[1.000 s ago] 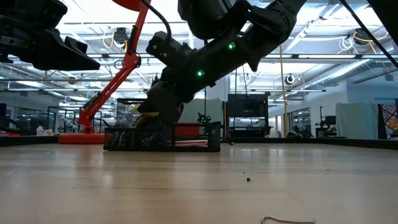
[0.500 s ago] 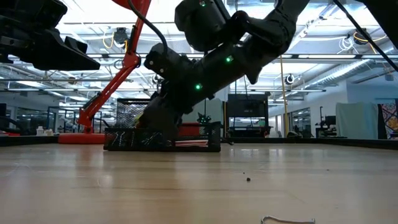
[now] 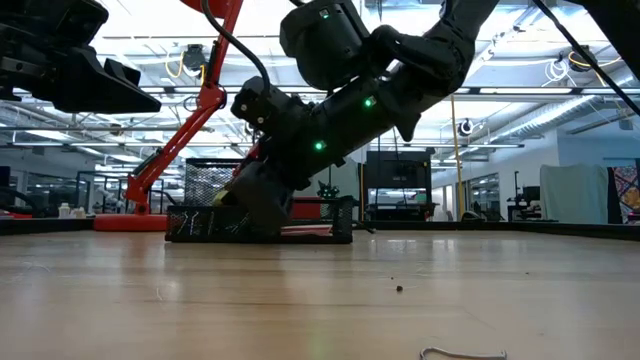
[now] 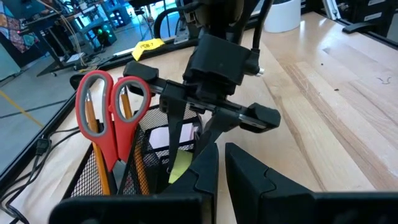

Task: Pick and place office supplies into organizer
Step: Put the eraser into the desk organizer, then return to Home Position

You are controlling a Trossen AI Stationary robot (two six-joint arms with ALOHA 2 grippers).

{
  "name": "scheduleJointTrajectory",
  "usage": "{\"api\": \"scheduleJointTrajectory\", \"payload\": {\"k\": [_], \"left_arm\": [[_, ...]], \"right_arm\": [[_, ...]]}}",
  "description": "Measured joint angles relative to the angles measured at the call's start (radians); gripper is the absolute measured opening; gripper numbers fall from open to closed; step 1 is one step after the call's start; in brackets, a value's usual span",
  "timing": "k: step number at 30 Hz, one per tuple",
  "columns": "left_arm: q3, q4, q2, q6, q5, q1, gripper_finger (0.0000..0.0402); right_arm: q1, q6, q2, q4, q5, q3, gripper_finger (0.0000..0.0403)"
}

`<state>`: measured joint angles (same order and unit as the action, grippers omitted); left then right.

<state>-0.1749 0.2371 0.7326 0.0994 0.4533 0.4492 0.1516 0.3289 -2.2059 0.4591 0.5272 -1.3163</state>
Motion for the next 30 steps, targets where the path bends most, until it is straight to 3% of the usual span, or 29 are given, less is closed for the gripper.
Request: {"api": "scheduleJointTrajectory", "payload": {"k": [14, 23, 30], "left_arm": [[0.0, 0.0, 0.0, 0.0, -0.001, 0.0, 0.0037], [0.0, 0.003, 0.0, 0.003, 0.0, 0.0, 0.0037], [0.0, 0.004, 0.0, -0.041, 0.0, 0.0, 0.0037]], "right_arm": [[0.017, 0.048, 0.014, 0.034, 0.033, 0.002, 0.0145], [0.079, 0.11, 0.217, -0.014, 0.065, 0.001, 0.0141], [0.121, 0.053, 0.448, -0.299, -0.156, 0.018, 0.0104]]}}
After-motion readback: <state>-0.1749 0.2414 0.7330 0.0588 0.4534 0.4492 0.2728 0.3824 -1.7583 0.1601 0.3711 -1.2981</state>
